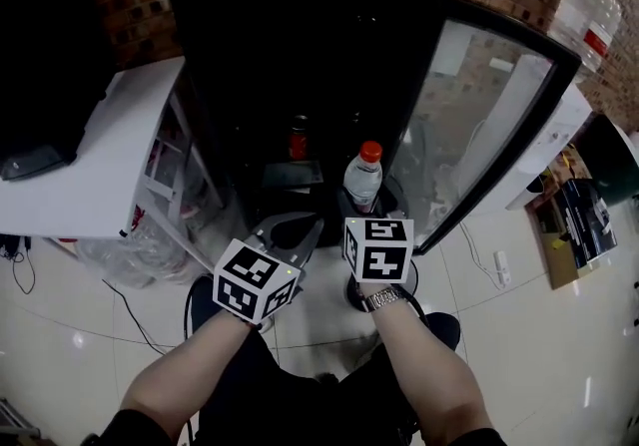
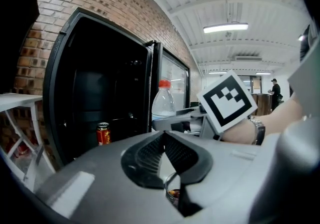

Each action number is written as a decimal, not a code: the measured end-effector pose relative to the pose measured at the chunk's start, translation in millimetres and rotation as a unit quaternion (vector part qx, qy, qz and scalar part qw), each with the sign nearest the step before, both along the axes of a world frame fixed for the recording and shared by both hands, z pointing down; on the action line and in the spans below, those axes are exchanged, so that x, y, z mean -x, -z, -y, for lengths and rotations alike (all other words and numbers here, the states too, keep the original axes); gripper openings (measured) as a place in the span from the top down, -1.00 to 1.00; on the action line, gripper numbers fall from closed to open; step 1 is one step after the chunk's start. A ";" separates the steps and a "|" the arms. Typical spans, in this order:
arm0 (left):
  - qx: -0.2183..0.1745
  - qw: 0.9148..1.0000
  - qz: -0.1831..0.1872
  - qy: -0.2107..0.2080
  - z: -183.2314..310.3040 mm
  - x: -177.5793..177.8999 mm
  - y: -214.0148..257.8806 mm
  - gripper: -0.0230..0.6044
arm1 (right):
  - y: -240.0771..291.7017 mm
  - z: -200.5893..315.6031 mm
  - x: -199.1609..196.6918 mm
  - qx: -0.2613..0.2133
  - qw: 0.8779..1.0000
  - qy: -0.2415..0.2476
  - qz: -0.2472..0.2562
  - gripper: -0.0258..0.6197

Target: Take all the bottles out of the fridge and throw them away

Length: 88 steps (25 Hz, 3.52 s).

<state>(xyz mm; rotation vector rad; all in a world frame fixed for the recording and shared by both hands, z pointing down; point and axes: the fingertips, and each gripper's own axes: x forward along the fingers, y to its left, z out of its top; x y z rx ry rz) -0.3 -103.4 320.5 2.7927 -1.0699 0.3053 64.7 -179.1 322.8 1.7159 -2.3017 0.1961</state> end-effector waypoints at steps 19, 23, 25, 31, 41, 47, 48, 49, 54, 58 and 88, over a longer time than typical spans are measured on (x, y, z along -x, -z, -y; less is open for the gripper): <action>0.081 0.995 0.007 -0.049 -75.2 -71.0 -86.3 0.92 | -123.4 -105.3 -97.1 0.107 0.992 -0.063 0.003 0.04; 0.106 0.993 0.013 -0.053 -75.1 -82.1 -113.5 0.92 | -155.8 -108.0 -112.9 0.133 0.988 -0.074 0.009 0.04; 0.115 0.992 0.016 -0.054 -74.9 -88.3 -126.0 0.92 | -170.1 -108.5 -120.3 0.143 0.987 -0.077 0.012 0.04; 0.146 0.987 0.023 -0.059 -61.6 -99.8 -162.8 0.92 | -221.1 -102.4 -133.7 0.184 0.979 -0.088 0.023 0.04; 0.186 0.980 0.034 -0.056 -37.4 -104.9 -213.2 0.92 | -296.0 -94.2 -139.0 0.244 0.964 -0.098 0.039 0.02; 0.198 0.978 0.039 -0.052 -22.1 -100.1 -225.4 0.92 | -305.0 -77.6 -148.5 0.228 0.966 -0.114 0.043 0.01; 0.198 0.978 0.038 -0.050 -18.8 -99.2 -225.7 0.92 | -304.9 -73.8 -149.8 0.228 0.966 -0.115 0.046 0.03; 0.198 0.978 0.038 -0.049 -16.1 -98.4 -225.8 0.92 | -305.6 -71.4 -151.2 0.230 0.965 -0.117 0.048 0.04; 0.199 0.978 0.037 -0.047 -4.9 -95.7 -224.2 0.92 | -308.2 -65.0 -151.7 0.239 0.962 -0.121 0.051 0.08; 0.195 0.979 0.035 -0.046 2.3 -93.2 -219.1 0.92 | -300.1 -55.2 -143.9 0.232 0.965 -0.114 0.051 0.08; 0.103 0.994 0.013 0.032 81.6 4.7 -111.1 0.92 | -130.3 54.2 10.0 0.080 0.996 0.039 0.015 0.08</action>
